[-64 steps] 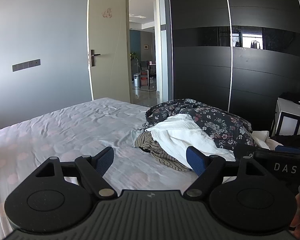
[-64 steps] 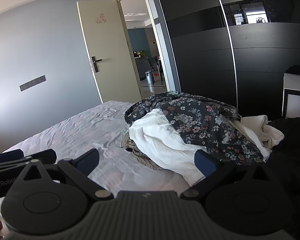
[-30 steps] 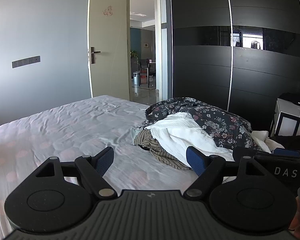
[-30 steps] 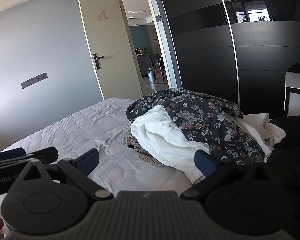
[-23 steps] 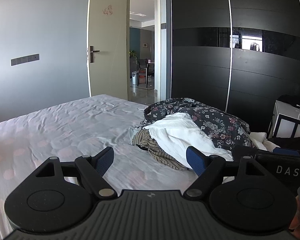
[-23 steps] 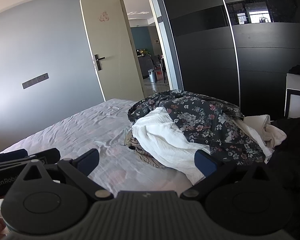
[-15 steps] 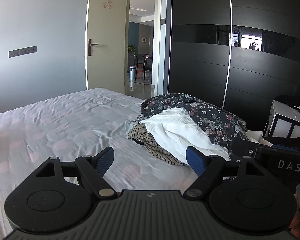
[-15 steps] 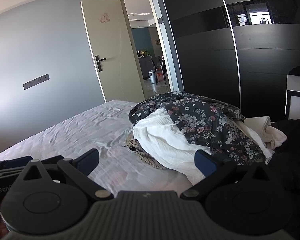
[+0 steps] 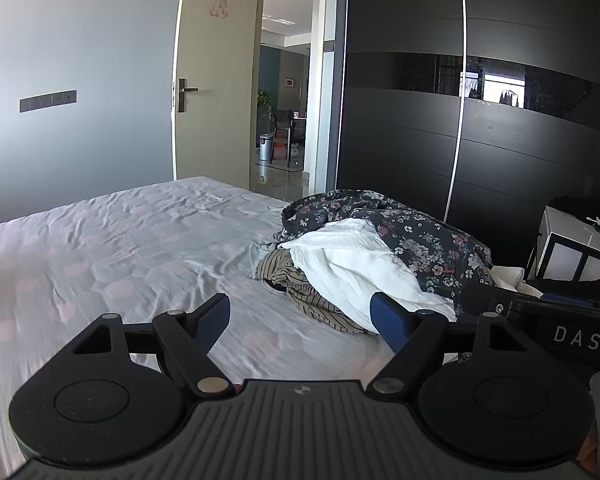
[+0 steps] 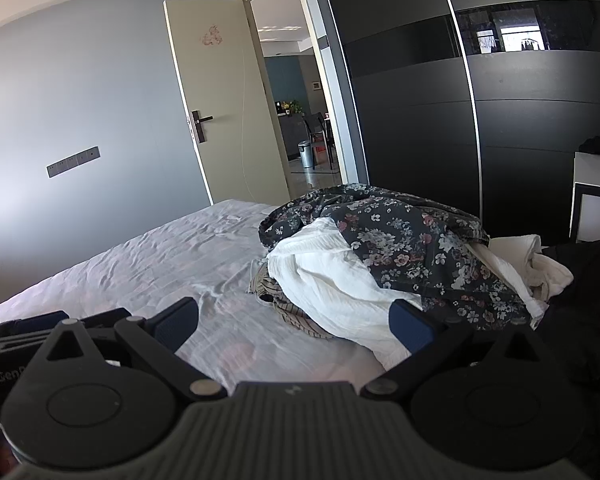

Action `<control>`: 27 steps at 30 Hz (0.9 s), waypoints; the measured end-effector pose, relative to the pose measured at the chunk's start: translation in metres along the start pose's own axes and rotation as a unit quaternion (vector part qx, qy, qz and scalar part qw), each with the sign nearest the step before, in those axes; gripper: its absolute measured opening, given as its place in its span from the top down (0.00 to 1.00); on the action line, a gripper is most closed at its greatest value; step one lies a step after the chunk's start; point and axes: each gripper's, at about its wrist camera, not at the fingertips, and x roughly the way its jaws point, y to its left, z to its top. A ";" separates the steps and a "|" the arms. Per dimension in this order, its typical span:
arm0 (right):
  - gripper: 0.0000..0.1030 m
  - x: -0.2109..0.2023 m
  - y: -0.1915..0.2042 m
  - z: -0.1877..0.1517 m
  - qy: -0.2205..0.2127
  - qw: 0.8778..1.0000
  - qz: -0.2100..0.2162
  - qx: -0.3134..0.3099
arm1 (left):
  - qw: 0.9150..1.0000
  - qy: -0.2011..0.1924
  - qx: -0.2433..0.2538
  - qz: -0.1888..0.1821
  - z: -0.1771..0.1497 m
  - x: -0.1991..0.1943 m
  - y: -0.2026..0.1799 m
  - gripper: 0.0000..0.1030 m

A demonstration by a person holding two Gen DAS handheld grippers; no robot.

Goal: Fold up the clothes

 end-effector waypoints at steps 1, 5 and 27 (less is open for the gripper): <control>0.01 0.000 0.000 0.000 0.000 1.000 0.000 0.000 | 1.000 0.001 -0.001 0.000 0.000 0.000 0.000 0.11; 0.01 0.000 0.001 0.000 0.000 1.000 0.001 -0.003 | 1.000 0.004 -0.003 -0.001 0.000 0.000 0.002 0.11; 0.01 0.046 -0.020 0.031 0.041 0.997 0.019 -0.057 | 0.998 0.048 -0.023 0.026 0.007 0.036 0.042 0.11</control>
